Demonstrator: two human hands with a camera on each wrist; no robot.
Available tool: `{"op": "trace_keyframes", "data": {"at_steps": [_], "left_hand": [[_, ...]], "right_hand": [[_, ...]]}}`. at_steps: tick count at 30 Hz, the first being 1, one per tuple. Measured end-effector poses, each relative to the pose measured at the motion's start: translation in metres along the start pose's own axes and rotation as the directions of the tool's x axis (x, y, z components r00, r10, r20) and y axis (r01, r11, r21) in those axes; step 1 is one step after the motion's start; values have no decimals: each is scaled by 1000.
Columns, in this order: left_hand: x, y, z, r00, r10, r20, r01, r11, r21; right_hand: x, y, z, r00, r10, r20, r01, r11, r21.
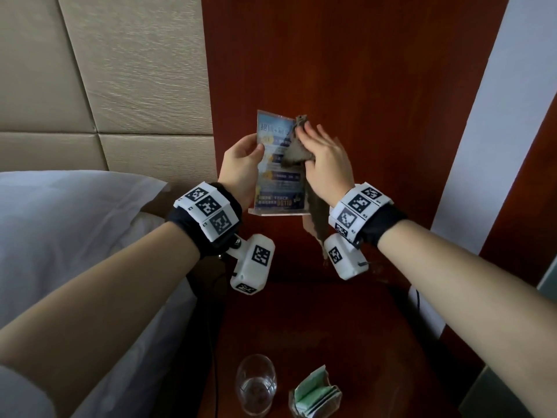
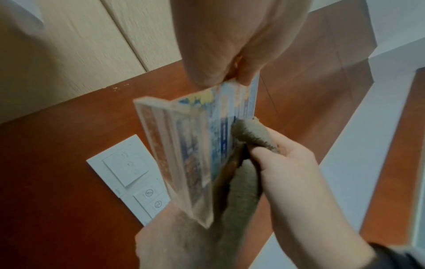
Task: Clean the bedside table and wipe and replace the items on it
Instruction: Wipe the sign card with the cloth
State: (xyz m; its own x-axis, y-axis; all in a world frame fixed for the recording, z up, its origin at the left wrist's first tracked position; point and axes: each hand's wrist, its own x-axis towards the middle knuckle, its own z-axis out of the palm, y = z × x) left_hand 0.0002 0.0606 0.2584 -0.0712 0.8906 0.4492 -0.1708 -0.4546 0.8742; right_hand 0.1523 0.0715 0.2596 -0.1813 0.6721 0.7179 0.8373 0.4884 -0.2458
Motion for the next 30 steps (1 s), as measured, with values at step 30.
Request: {"op": "trace_keyframes", "data": {"at_steps": [30], "left_hand": [[-3, -5, -16, 965, 214, -154, -186, 966, 180]], "right_hand": [[-51, -8, 31, 898, -395, 196, 405, 914, -10]]}}
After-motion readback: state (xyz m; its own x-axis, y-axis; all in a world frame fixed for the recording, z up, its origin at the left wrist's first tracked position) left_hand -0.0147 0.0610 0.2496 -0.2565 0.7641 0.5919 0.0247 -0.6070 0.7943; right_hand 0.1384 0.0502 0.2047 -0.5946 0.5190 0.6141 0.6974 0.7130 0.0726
